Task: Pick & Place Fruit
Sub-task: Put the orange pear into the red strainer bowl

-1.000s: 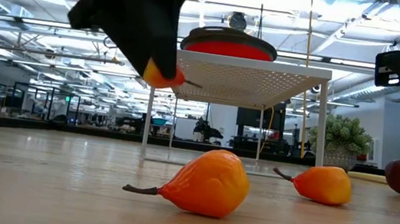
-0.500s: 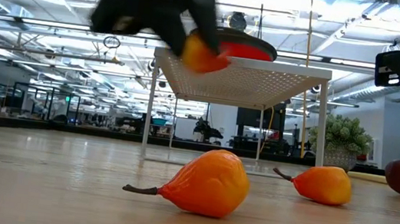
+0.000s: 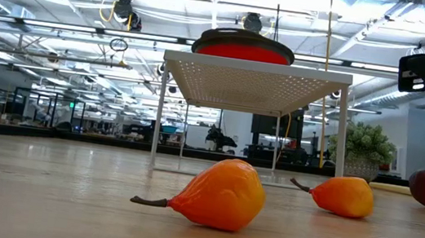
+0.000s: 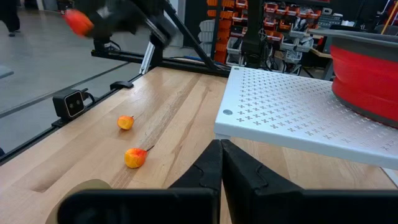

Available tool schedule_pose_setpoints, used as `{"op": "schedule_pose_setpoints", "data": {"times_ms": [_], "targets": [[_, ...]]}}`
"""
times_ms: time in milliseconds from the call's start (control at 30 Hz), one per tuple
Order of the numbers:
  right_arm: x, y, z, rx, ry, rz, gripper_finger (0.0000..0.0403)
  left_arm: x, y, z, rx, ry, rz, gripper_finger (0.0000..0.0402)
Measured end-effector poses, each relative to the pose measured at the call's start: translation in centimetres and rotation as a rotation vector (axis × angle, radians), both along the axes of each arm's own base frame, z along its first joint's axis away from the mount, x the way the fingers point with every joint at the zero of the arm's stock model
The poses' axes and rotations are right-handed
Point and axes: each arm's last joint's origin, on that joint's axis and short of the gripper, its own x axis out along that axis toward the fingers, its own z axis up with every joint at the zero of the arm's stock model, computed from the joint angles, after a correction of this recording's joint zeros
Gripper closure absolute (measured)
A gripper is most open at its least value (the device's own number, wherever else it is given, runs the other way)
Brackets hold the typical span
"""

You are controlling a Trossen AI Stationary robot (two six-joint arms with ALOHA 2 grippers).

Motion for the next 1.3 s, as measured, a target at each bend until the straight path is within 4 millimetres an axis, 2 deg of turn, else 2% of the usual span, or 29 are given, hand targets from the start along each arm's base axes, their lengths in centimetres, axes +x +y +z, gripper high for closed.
{"op": "schedule_pose_setpoints", "data": {"times_ms": [167,367,700,1033,1300], "targets": [[0.0,0.0,0.0,0.0,0.0,0.0,0.0403,0.2,-0.4,1.1,0.032,-0.153,-0.127,0.0314],[0.0,0.0,0.0,-0.001,0.003,0.001,0.0403,0.3,-0.6,1.9,0.036,-0.258,-0.196,0.0314],[0.0,0.0,0.0,-0.002,0.005,0.001,0.0403,0.3,-0.7,2.0,0.039,-0.28,-0.207,0.0314],[0.0,0.0,-0.1,-0.002,0.005,0.001,0.0403,-0.2,-1.6,3.5,0.167,-0.614,-0.54,0.0314],[0.0,0.0,-0.1,-0.002,0.006,0.001,0.0403,-0.4,-1.8,3.7,0.225,-0.72,-0.63,0.0314]]}}
